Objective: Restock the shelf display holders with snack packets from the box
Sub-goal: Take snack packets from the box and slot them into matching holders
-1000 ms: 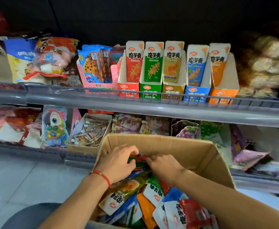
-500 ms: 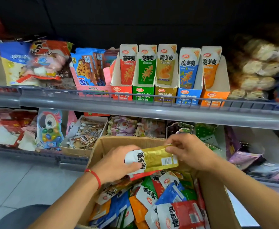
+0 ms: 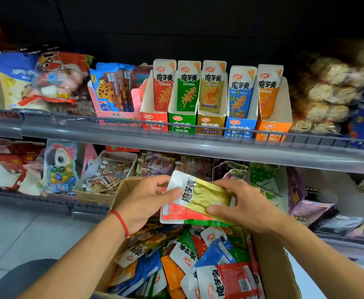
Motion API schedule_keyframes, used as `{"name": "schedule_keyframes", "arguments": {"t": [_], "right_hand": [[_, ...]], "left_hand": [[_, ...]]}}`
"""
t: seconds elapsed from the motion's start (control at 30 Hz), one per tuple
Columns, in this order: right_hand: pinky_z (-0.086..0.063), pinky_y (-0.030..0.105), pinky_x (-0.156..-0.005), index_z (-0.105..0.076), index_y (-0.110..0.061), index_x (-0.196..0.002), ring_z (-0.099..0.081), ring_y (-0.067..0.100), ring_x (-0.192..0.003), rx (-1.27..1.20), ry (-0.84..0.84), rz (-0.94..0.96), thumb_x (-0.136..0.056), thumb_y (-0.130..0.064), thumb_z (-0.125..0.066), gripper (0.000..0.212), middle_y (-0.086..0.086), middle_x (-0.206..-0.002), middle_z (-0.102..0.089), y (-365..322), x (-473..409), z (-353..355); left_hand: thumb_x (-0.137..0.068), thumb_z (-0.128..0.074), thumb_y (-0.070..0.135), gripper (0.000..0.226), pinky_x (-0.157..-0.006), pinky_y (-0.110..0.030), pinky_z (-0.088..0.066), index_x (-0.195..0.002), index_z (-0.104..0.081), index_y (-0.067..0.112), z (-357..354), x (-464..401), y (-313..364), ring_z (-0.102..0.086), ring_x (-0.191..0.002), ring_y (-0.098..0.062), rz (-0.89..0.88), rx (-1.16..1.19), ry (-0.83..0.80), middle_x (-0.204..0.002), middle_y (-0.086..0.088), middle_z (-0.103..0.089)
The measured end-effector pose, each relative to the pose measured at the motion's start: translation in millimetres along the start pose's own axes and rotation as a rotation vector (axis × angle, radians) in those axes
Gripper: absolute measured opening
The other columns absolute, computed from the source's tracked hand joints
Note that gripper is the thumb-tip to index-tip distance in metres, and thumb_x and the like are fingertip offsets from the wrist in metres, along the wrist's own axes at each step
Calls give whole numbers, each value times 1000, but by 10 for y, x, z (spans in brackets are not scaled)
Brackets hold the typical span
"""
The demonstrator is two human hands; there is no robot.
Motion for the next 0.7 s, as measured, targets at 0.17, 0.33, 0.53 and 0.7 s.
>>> {"name": "schedule_keyframes", "arguments": {"t": [0.17,0.33,0.53,0.7], "right_hand": [[-60,35,-77,-65,-32,-101,-70,7,-80,-186,130,-154,-78,-50,-83,34,-9,-90,-74,78,-39,-40],[-62,40,-64,-70,-30,-93,-73,5,-69,-275,338,-177,-86,-44,-79,18,-10,-82,-77,60,-1,92],[-58,30,-94,-51,-29,-147,-68,13,-110,303,434,256,-103,-35,-53,44,-3,-128,-70,-322,149,-70],[-23,51,-124,-34,-43,-153,-15,20,-155,315,193,117,-100,-66,-10,63,-8,-163,-30,-399,133,-262]], "left_hand": [[-76,-77,10,47,-94,-41,-58,-122,-66,13,-60,41,-17,-72,-106,-28,31,92,-87,-111,-12,-77],[-85,-71,-8,43,-87,-41,-60,-124,-66,10,38,8,-2,-74,-102,-30,44,127,32,-108,-15,-77],[-90,-66,-2,33,-83,-41,-63,-122,-64,7,28,25,53,-75,-95,-25,33,335,67,-107,-16,-77],[-91,-64,-3,39,-86,-44,-62,-129,-59,5,11,57,70,-72,-105,-34,24,335,31,-114,-19,-74]]}}
Point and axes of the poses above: each hand's wrist, its own x-axis away from the middle knuckle, its own z-axis out of the back of the hand, y = z × x, the point moved 5 cm from there along -x, towards the middle knuckle
